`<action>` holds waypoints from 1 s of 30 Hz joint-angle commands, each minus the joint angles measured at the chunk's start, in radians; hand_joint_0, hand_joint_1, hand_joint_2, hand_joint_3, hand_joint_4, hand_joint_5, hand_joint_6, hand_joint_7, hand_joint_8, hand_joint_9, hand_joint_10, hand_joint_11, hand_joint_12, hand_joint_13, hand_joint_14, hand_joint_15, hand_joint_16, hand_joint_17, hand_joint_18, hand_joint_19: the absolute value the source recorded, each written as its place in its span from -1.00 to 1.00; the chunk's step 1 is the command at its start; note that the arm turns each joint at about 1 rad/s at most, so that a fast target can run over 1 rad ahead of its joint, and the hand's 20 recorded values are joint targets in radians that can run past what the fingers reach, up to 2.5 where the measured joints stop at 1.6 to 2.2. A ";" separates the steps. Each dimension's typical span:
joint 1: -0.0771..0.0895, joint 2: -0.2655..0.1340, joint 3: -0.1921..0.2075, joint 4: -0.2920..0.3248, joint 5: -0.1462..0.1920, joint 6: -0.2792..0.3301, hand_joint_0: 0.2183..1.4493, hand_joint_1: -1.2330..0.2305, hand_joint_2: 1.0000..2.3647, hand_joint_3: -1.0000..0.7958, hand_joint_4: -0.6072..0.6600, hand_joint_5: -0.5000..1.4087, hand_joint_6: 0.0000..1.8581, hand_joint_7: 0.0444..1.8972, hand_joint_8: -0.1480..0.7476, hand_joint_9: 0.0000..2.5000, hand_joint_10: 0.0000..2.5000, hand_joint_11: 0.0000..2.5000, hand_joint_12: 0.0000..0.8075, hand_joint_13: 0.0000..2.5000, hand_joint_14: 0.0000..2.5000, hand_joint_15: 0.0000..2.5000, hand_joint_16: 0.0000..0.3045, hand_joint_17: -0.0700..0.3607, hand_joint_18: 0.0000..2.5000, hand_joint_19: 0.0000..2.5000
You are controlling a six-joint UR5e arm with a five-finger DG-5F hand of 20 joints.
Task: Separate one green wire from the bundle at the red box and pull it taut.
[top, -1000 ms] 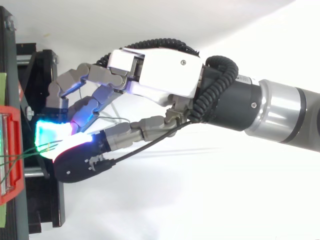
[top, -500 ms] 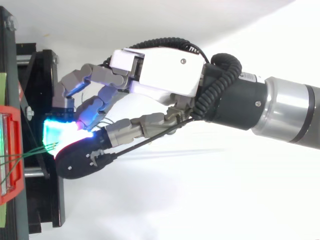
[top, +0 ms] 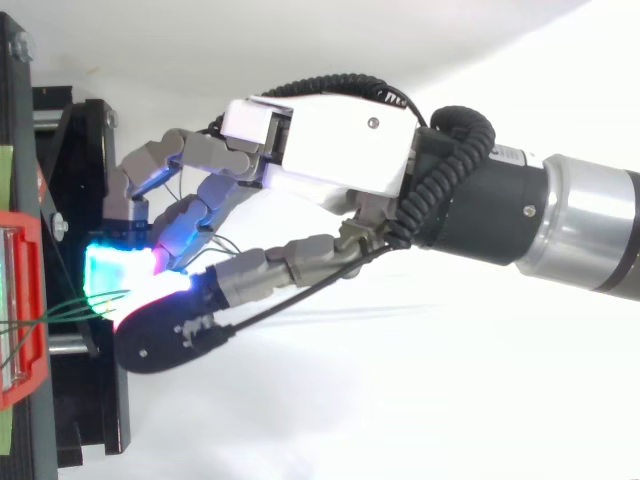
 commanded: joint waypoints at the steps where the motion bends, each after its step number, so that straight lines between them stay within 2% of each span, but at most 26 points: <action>1: 0.003 0.007 0.001 -0.019 0.002 0.001 -0.31 -0.43 -0.99 -0.34 0.11 -0.64 -0.03 -0.08 -0.08 -0.23 -0.98 -0.48 -0.16 -0.40 -0.99 -0.67 -0.71 -0.21 -0.44 -0.54; 9: 0.006 0.011 0.001 -0.028 0.002 0.001 -0.30 -0.45 -1.00 -0.44 0.12 -0.63 -0.02 -0.07 -0.09 -0.22 -0.98 -0.47 -0.18 -0.39 -0.99 -0.67 -0.71 -0.21 -0.43 -0.54; 13: 0.006 0.011 0.001 -0.031 0.002 0.005 -0.41 -0.35 -1.00 -0.44 0.18 -0.62 -0.02 -0.07 -0.08 -0.19 -0.98 -0.47 -0.18 -0.38 -0.99 -0.66 -0.71 -0.21 -0.42 -0.53; 16: 0.006 0.018 0.001 -0.037 0.002 0.014 -0.39 -0.31 -1.00 -0.44 0.18 -0.61 -0.02 -0.02 -0.09 -0.18 -0.98 -0.46 -0.18 -0.38 -0.99 -0.66 -0.71 -0.22 -0.42 -0.54; 30: 0.009 0.045 0.001 -0.089 0.006 0.017 -0.27 -0.51 -0.99 -0.33 0.04 -0.63 -0.01 -0.04 -0.09 -0.22 -0.98 -0.47 -0.17 -0.38 -0.99 -0.66 -0.71 -0.21 -0.42 -0.54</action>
